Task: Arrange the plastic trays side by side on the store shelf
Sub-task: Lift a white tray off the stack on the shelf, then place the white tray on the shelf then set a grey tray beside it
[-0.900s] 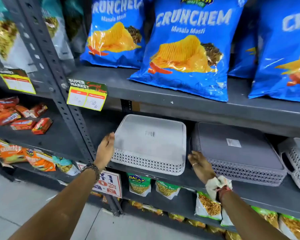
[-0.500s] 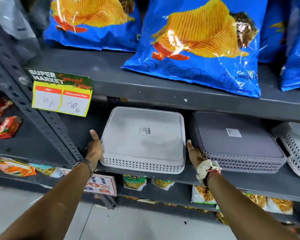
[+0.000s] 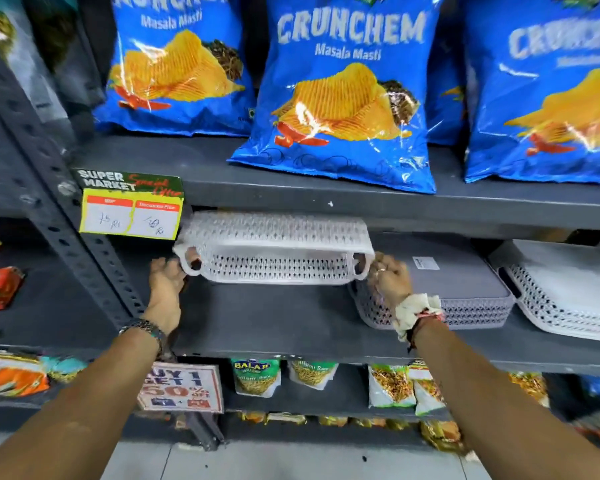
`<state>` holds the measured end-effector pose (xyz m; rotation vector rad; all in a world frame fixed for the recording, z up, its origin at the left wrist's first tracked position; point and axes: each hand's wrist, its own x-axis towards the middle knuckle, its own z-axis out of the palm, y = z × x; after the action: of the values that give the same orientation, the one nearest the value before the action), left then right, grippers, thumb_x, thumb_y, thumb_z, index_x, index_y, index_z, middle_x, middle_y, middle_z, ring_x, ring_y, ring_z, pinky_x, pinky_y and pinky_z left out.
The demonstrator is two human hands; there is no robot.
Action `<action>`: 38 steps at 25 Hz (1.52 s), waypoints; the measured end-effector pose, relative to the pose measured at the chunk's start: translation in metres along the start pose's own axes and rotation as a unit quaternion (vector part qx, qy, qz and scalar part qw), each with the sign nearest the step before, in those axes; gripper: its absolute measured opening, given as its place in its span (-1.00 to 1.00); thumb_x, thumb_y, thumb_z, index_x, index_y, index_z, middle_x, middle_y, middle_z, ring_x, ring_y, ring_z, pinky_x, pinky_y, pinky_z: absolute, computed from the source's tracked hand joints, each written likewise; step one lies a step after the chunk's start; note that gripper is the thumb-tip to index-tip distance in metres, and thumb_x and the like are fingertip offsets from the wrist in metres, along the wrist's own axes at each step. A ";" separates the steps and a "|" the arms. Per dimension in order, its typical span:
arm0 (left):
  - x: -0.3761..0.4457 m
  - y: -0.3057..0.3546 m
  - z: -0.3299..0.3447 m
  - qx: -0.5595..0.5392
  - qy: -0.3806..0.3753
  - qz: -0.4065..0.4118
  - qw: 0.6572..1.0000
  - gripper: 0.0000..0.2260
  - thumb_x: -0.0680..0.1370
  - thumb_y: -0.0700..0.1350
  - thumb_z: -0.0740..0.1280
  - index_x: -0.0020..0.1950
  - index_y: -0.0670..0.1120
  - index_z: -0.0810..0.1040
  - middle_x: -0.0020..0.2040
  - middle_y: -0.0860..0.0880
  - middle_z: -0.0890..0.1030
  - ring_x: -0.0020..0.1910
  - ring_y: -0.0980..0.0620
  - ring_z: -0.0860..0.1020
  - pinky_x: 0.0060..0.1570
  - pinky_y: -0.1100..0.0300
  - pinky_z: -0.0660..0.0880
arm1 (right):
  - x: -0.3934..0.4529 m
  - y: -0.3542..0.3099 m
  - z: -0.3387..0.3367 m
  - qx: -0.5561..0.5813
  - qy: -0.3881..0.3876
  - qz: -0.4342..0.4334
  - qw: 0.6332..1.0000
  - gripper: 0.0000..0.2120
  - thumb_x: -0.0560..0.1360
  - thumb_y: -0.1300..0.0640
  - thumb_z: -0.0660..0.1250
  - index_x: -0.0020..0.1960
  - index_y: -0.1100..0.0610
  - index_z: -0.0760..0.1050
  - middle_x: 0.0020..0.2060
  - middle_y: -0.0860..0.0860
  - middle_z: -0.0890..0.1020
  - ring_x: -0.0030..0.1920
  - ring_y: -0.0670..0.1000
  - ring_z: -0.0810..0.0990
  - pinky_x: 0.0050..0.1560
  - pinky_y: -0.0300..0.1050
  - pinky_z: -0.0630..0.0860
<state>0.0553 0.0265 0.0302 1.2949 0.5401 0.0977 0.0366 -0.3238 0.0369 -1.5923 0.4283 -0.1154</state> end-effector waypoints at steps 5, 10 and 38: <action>-0.001 0.000 0.003 0.168 -0.035 0.174 0.970 -0.53 0.48 -0.48 0.05 0.28 -0.16 0.46 0.24 -0.13 0.54 0.24 -0.05 0.47 0.32 0.06 0.37 | -0.002 -0.005 0.000 -0.097 -0.039 -0.073 0.992 -0.51 0.35 0.67 0.11 0.22 0.39 0.37 -0.03 0.06 0.63 -0.12 -0.16 0.65 -0.38 -0.49 0.52; 0.031 -0.025 -0.013 0.251 0.029 0.183 0.950 -0.58 0.50 -0.40 0.12 0.24 -0.06 0.52 0.26 -0.20 0.50 0.24 -0.12 0.50 0.30 0.01 0.42 | 0.001 0.023 0.010 -0.202 -0.026 -0.118 0.972 -0.65 0.43 0.53 0.17 0.06 0.20 0.53 0.11 0.30 0.60 0.02 0.13 0.60 -0.20 -0.35 0.56; -0.014 -0.072 0.175 0.298 -0.104 0.271 0.909 -0.58 0.50 -0.40 0.12 0.31 -0.17 0.46 0.34 -0.22 0.42 0.31 -0.15 0.43 0.32 0.16 0.30 | -0.024 0.039 -0.149 -0.282 0.237 -0.108 0.923 -0.63 0.38 0.45 0.19 0.11 0.25 0.56 -0.01 0.22 0.68 0.04 0.12 0.64 -0.08 -0.44 0.34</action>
<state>0.1021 -0.1540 -0.0028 2.0080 -0.0037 0.2665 -0.0425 -0.4557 0.0147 -2.1845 0.7020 -0.6017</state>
